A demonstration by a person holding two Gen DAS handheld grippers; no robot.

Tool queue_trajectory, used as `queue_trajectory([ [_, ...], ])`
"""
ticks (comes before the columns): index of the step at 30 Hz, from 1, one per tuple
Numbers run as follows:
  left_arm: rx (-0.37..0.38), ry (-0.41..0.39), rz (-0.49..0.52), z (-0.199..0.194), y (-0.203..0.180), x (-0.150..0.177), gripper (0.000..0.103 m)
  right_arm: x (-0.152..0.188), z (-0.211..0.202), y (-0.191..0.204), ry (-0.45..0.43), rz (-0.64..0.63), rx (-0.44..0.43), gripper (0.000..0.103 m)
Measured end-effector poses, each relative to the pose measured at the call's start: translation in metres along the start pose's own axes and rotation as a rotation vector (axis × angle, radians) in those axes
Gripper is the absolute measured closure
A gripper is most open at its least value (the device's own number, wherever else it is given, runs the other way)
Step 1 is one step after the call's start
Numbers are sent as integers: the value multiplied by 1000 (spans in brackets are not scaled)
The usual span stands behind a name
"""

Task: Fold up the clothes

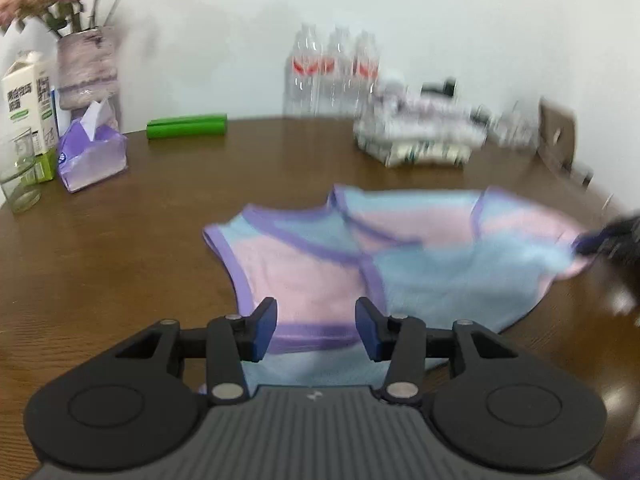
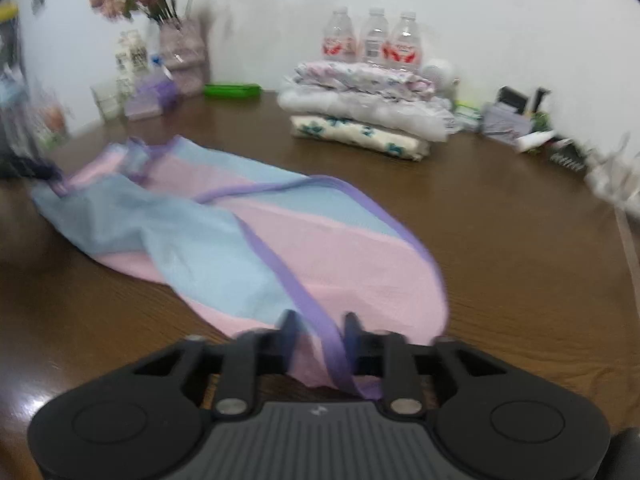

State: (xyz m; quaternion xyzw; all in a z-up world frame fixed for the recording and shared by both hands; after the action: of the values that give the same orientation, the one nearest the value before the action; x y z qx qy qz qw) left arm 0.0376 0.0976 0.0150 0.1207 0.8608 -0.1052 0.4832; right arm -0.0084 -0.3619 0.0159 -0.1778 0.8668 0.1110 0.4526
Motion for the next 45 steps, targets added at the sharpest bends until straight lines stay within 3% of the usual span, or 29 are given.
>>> queue_trajectory([
  [5,-7,1,-37,5,4,5,59,9,-30,-1,37,-66,-1,102],
  [8,-18,6,12,4,0,5,57,8,-38,1,4,-67,-5,100],
  [10,-24,24,38,2,-4,2,55,7,-43,2,-18,-67,-8,90],
  [12,6,-6,31,-5,-10,-4,50,7,-48,3,-40,-67,-10,78],
  [13,22,-27,34,-8,-13,-7,44,5,-47,6,-56,-62,-9,78],
  [16,21,-57,85,-3,-25,-18,44,-10,-25,22,-116,-21,8,78],
  [19,12,-50,137,9,-34,-35,49,-22,9,46,-108,-18,-19,81],
  [21,-1,-69,154,10,-31,-58,46,-33,24,57,-89,-42,-30,80],
  [22,-7,-69,151,13,-25,-75,38,-43,29,60,-93,-56,-20,79],
  [23,12,-50,150,22,-20,-91,31,-53,34,61,-96,-63,-6,77],
  [25,62,-7,156,49,-14,-119,31,-77,54,54,-73,-63,21,56],
  [26,92,17,165,66,-12,-130,28,-88,66,49,-57,-65,31,52],
  [28,140,57,221,107,-16,-140,26,-107,93,36,-15,-48,46,52],
  [30,118,54,315,141,-25,-133,26,-119,121,23,28,-19,32,52],
  [32,152,70,382,166,-30,-124,28,-124,143,12,67,-1,39,55],
  [34,273,102,361,179,-25,-116,31,-121,156,6,107,-6,41,67],
  [36,348,124,329,185,-16,-110,43,-113,158,-1,123,-4,20,67],
  [38,372,132,311,191,-9,-106,56,-109,153,-10,113,3,3,67],
  [41,397,130,283,195,-1,-104,57,-104,147,-20,110,5,-8,68],
  [42,416,133,272,194,1,-104,59,-104,146,-21,110,4,-14,76],
  [43,437,138,267,194,1,-104,65,-104,146,-19,110,0,-23,87],
  [45,475,146,259,193,0,-103,92,-105,145,-15,111,-17,-36,99],
])
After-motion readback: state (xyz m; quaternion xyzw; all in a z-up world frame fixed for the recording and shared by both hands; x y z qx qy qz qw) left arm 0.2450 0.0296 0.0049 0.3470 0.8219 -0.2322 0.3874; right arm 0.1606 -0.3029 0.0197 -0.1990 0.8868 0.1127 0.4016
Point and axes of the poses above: each gripper's, at about its wrist camera, not at the fingertips, and z roughly the way its jaws point, y to its left, x to its underside, the point moved 1 cm from there along z, roughly the way its jaws point, and after that the axes turned 9 degrees about -y, right-handed, at the moved point
